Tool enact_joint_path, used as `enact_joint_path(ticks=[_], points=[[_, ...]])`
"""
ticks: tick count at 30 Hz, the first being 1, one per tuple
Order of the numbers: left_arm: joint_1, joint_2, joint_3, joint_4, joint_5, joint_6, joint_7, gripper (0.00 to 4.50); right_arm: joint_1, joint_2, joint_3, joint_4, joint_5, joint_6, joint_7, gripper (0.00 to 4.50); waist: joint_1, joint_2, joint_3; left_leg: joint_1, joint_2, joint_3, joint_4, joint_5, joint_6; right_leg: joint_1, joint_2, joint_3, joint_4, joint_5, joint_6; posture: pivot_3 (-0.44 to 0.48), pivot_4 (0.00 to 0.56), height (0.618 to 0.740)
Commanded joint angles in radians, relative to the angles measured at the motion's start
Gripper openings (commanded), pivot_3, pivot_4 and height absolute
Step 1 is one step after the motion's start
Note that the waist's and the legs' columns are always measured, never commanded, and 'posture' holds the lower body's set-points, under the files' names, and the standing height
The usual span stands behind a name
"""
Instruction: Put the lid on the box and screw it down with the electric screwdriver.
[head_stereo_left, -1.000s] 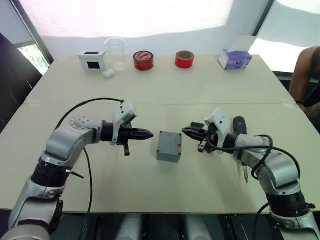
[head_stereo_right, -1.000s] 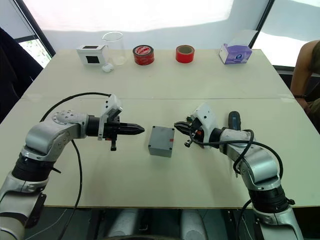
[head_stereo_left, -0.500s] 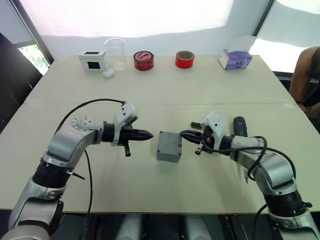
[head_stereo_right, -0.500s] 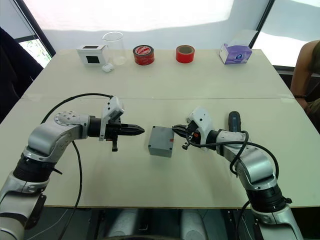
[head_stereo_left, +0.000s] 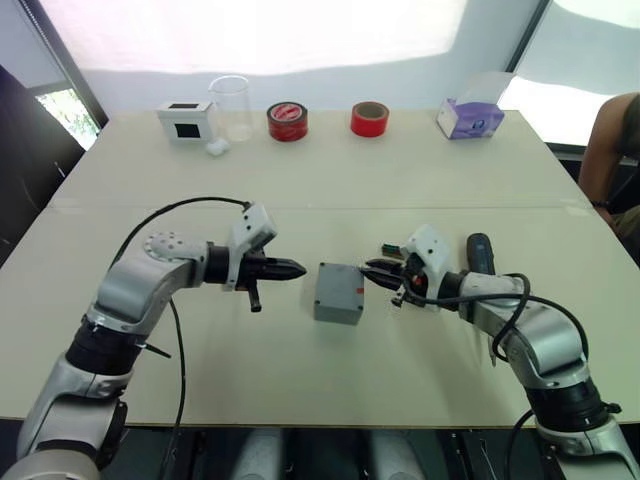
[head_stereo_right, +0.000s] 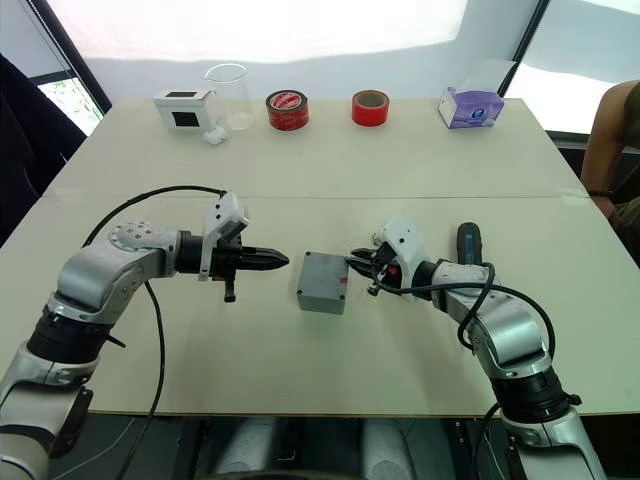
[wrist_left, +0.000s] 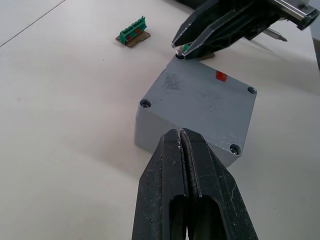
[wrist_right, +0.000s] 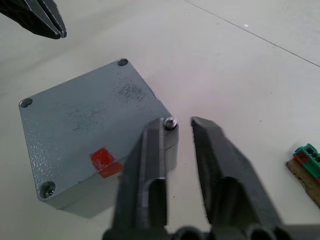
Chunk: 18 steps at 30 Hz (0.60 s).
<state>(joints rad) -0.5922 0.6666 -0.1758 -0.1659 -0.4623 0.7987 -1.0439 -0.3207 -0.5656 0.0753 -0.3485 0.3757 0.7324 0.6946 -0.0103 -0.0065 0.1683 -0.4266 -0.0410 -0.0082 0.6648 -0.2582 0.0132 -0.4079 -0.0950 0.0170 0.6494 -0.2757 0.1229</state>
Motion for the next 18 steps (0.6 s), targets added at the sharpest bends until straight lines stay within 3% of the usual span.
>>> enact_joint_path(ticks=[1, 6, 11, 15, 18], points=[[-0.023, 0.001, 0.013, -0.012, -0.009, -0.007, -0.008, 0.00, -0.004, -0.010, -0.024, -0.026, 0.019, 0.008, 0.002, 2.44, 0.000, 0.000, 0.000, 0.000, 0.000, 0.000, 0.000, 0.000, 0.000, 0.000, 0.000, 0.000, 0.000, 0.000, 0.000, 0.000, 0.150, 0.740], [-0.043, -0.016, 0.015, -0.020, -0.029, -0.003, -0.014, 0.00, -0.017, -0.009, -0.085, -0.043, 0.080, 0.077, -0.008, 4.34, 0.001, 0.000, 0.000, 0.000, 0.000, 0.000, 0.000, 0.000, 0.000, 0.000, 0.000, 0.000, 0.000, 0.000, 0.000, 0.000, 0.150, 0.740], [-0.101, -0.053, -0.012, -0.050, -0.053, -0.010, -0.050, 0.00, -0.053, -0.123, -0.263, -0.041, 0.183, 0.297, -0.021, 4.45, 0.011, 0.000, 0.000, 0.000, -0.001, 0.000, 0.001, 0.000, 0.000, 0.000, -0.001, 0.000, 0.000, 0.000, 0.000, 0.000, 0.150, 0.740], [-0.147, -0.120, 0.006, -0.078, -0.132, 0.028, -0.061, 0.00, -0.058, -0.245, -0.328, -0.003, 0.239, 0.445, 0.003, 4.45, 0.021, -0.001, 0.000, 0.000, 0.000, 0.000, 0.000, 0.000, 0.000, 0.001, -0.001, 0.000, -0.001, 0.000, 0.000, 0.000, 0.150, 0.740], [-0.173, -0.125, -0.035, -0.105, -0.117, 0.001, -0.088, 0.00, -0.185, -0.248, -0.429, 0.089, 0.252, 0.721, -0.082, 4.45, 0.014, -0.001, 0.000, 0.000, 0.000, 0.000, 0.001, 0.000, 0.000, 0.001, -0.001, 0.000, -0.001, 0.000, 0.000, 0.000, 0.150, 0.740]])
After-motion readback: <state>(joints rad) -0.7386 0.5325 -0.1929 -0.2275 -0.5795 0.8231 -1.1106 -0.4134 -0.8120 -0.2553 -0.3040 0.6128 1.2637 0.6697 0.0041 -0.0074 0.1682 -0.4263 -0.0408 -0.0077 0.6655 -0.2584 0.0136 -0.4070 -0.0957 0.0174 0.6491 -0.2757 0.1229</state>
